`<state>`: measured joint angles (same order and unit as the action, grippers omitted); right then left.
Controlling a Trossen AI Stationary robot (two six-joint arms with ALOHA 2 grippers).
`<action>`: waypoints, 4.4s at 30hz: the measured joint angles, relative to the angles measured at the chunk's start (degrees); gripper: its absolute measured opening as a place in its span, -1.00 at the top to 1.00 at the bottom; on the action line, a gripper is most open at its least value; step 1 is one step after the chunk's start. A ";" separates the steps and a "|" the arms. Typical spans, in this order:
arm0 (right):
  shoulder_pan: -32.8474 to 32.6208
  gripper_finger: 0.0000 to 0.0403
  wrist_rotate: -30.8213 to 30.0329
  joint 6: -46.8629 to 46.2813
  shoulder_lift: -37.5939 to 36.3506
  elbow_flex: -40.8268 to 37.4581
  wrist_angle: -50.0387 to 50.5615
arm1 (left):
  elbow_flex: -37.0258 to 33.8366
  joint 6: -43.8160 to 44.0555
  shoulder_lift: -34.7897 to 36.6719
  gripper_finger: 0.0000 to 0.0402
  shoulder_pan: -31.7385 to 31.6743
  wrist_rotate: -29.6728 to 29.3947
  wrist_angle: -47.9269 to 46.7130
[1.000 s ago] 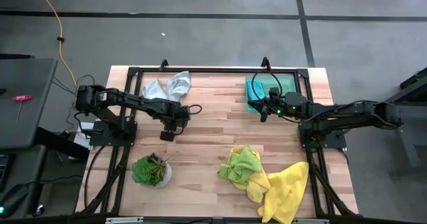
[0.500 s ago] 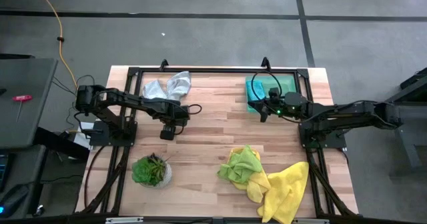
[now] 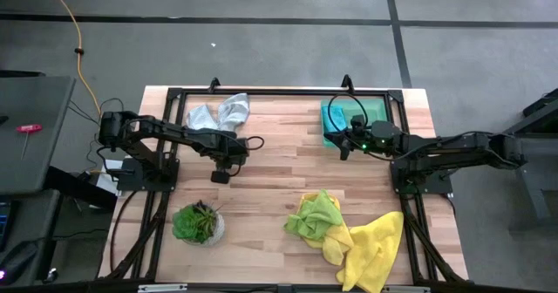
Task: Fold microfiber towels
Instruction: Fold the gray towel
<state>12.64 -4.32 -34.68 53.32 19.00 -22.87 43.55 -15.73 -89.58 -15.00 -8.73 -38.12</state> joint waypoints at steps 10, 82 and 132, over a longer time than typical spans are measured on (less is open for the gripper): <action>0.00 1.00 0.30 0.01 0.00 0.00 -0.58 | 11.72 1.62 3.82 0.99 -2.00 4.49 -9.38; 10.35 0.31 8.04 60.66 66.90 70.21 64.76 | 11.47 39.50 8.59 1.00 17.27 -6.14 -29.01; 13.38 0.99 16.99 50.09 60.86 70.12 72.89 | 16.38 32.53 18.50 1.00 10.05 -11.54 -35.23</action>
<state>26.03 12.67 15.42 114.18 89.12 50.01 59.93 16.80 -71.08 -4.96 -20.27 -73.36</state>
